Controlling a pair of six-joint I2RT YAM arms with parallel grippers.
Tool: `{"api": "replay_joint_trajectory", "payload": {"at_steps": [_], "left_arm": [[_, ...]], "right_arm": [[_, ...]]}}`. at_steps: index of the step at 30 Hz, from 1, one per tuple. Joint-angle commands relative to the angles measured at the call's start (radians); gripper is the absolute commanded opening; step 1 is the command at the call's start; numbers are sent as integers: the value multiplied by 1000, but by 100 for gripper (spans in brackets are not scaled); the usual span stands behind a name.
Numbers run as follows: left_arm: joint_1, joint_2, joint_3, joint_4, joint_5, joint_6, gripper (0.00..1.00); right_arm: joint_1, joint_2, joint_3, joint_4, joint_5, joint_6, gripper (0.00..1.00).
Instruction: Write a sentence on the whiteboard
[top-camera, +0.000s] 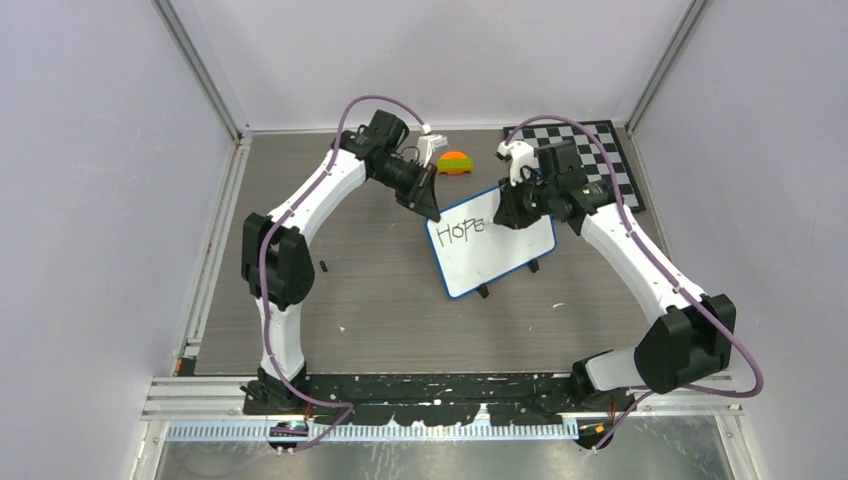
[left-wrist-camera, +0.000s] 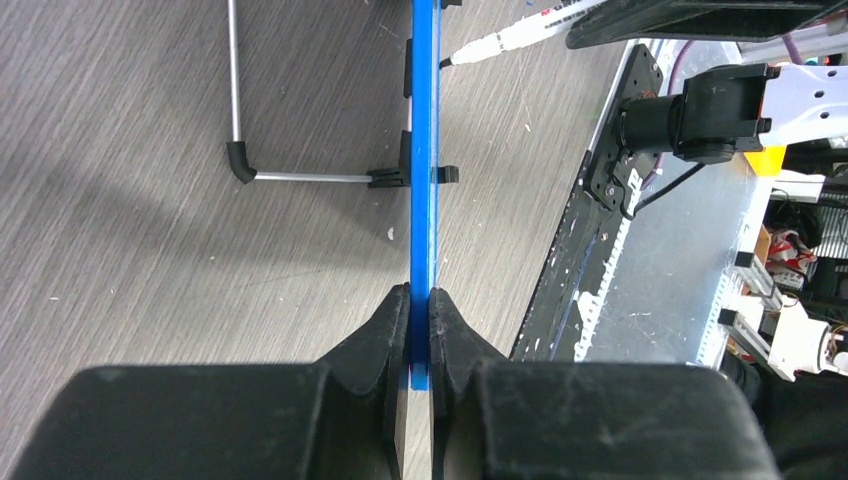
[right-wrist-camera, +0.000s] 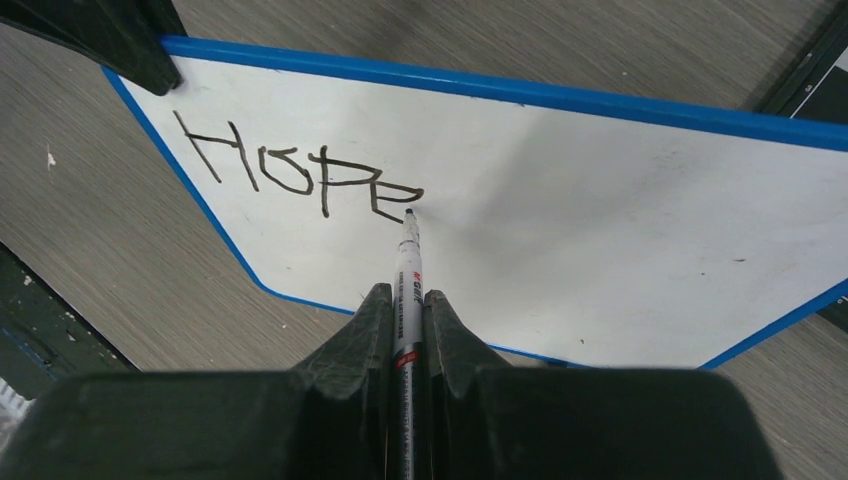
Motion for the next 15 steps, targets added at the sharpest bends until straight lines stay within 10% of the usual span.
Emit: {"api": "replay_joint_trajectory", "payload": {"at_steps": [1, 11, 15], "left_arm": [[-5, 23, 111, -72, 28, 69, 8], [25, 3, 168, -123, 73, 117, 74], [63, -51, 92, -28, 85, 59, 86]], "right_arm": [[-4, -64, 64, -15, -23, 15, 0], [-4, -127, 61, -11, 168, 154, 0], [-11, -172, 45, -15, 145, 155, 0]]}}
